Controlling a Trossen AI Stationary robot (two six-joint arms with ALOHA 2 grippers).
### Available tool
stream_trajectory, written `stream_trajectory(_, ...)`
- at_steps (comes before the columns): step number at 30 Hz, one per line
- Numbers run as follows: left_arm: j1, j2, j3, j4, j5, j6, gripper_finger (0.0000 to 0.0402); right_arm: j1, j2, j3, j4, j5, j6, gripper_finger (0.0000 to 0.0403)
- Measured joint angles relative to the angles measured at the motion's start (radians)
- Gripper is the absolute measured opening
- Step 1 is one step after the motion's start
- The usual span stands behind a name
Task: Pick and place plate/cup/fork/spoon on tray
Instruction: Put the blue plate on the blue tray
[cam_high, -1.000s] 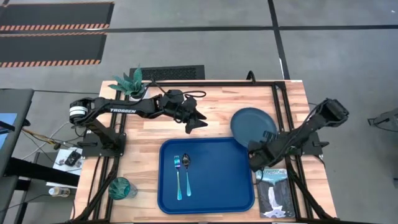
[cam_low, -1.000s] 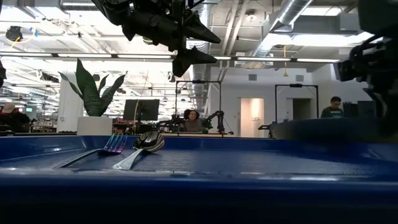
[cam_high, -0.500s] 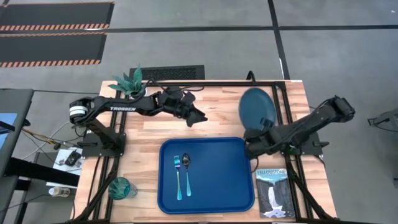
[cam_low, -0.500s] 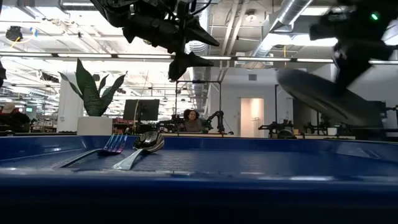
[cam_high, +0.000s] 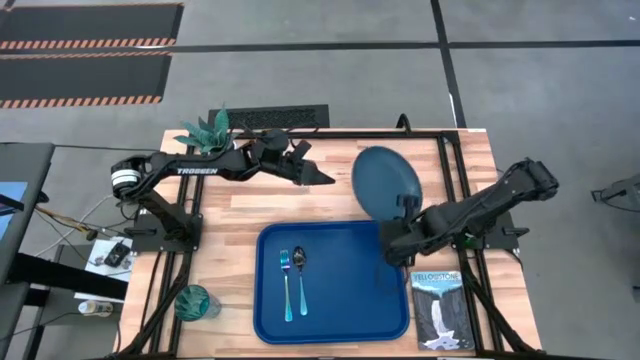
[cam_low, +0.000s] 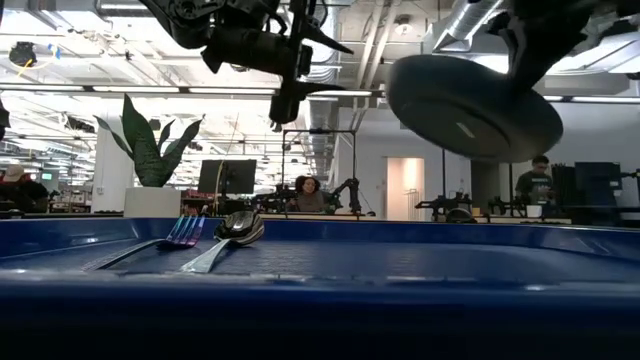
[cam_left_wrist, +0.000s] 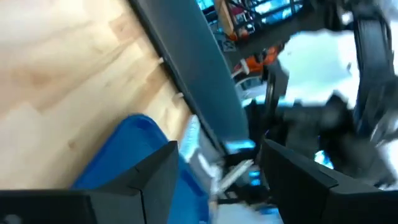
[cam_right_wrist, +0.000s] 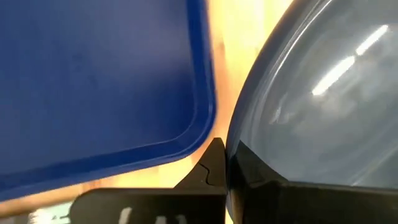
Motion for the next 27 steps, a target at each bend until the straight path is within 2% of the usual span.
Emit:
stream_trajectory(2, 0.008, 0.000, 0.000, 0.000, 0.011, -0.056, 0.0215, 0.019, 0.058, 0.033, -0.032, 0.009, -0.027, 0.0006)
stream_trajectory(11, 0.011, 0.000, 0.000, -0.024, -0.031, -0.049, 0.0215, 0.056, 0.276, 0.203, -0.124, 0.074, -0.174, 0.0008)
stream_trajectory(19, 0.010, 0.000, 0.000, -0.140, -0.041, 0.039, 0.0215, 0.055, 0.321, 0.260, -0.143, 0.112, -0.214, 0.0009)
stream_trajectory(27, 0.010, 0.000, 0.000, -0.126, -0.057, 0.074, 0.0203, 0.027, 0.324, 0.260, -0.119, 0.112, -0.239, 0.0010)
